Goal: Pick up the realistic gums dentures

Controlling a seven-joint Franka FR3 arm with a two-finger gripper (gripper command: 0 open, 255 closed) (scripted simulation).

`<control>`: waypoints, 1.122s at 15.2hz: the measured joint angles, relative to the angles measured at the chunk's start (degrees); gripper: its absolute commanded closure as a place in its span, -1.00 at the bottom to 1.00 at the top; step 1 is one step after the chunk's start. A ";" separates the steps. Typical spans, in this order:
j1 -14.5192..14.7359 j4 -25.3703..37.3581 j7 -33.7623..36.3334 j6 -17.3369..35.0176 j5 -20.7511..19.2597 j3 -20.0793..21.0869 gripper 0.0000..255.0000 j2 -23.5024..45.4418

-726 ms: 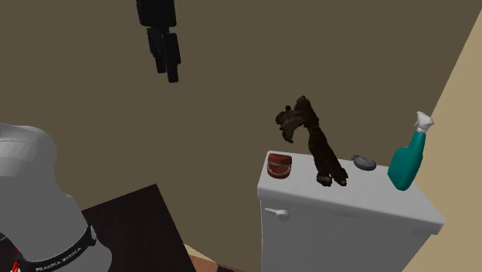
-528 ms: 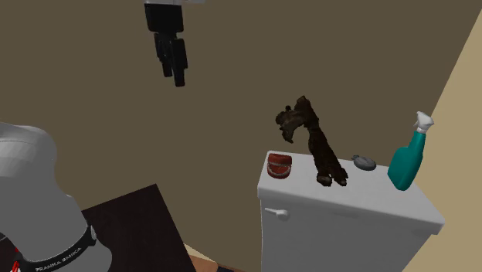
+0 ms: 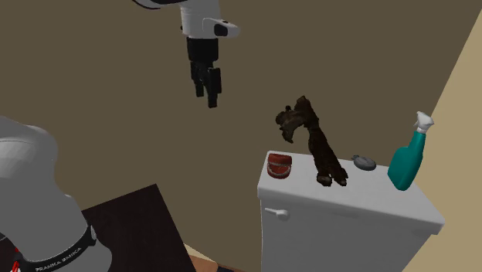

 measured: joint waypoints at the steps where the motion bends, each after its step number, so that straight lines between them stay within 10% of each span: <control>1: -0.17 0.05 0.20 1.45 -0.09 -0.01 -1.00 1.60; 17: -3.13 15.61 2.04 16.86 -1.60 -2.33 -1.00 34.14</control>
